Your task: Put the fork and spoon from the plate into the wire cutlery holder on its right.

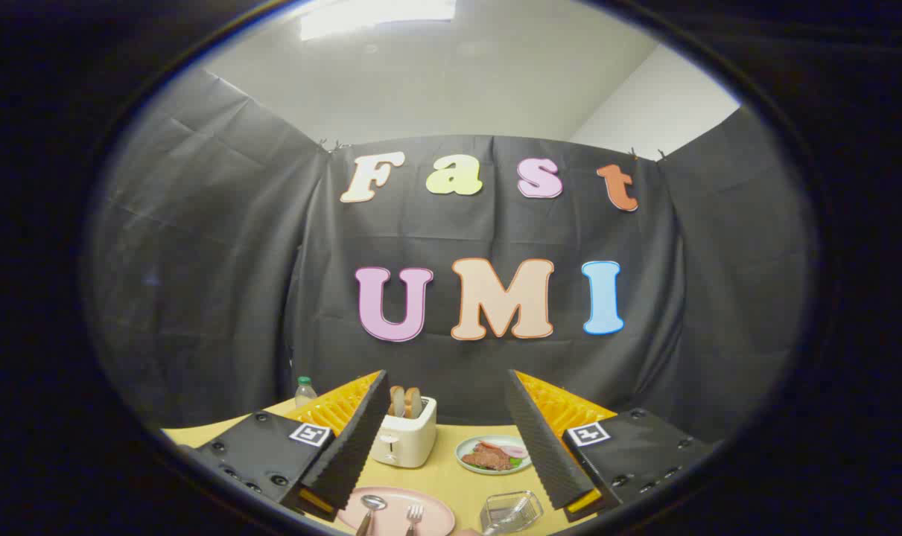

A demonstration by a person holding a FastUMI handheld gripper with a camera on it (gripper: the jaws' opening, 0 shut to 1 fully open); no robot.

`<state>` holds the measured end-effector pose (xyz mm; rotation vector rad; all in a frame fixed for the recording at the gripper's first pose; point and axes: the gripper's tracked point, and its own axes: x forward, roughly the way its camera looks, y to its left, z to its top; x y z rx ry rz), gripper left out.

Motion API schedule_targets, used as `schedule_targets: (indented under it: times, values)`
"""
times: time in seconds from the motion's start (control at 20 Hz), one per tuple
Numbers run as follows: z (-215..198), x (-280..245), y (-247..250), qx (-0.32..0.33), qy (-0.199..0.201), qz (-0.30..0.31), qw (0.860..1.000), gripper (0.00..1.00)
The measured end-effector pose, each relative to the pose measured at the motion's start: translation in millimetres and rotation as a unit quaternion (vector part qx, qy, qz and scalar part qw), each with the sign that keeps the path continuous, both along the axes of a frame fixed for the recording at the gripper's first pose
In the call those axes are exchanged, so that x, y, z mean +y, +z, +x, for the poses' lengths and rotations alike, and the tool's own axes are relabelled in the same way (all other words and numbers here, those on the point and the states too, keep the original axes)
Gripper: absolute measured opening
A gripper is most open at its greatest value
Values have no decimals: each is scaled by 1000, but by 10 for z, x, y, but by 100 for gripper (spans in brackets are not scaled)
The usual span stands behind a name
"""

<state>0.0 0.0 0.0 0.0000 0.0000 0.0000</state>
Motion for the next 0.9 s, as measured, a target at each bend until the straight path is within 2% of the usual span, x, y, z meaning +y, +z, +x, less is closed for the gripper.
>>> schedule_targets:
  times: [0.9]
  values:
    - [40,87,-420,53,16,5,998,99]
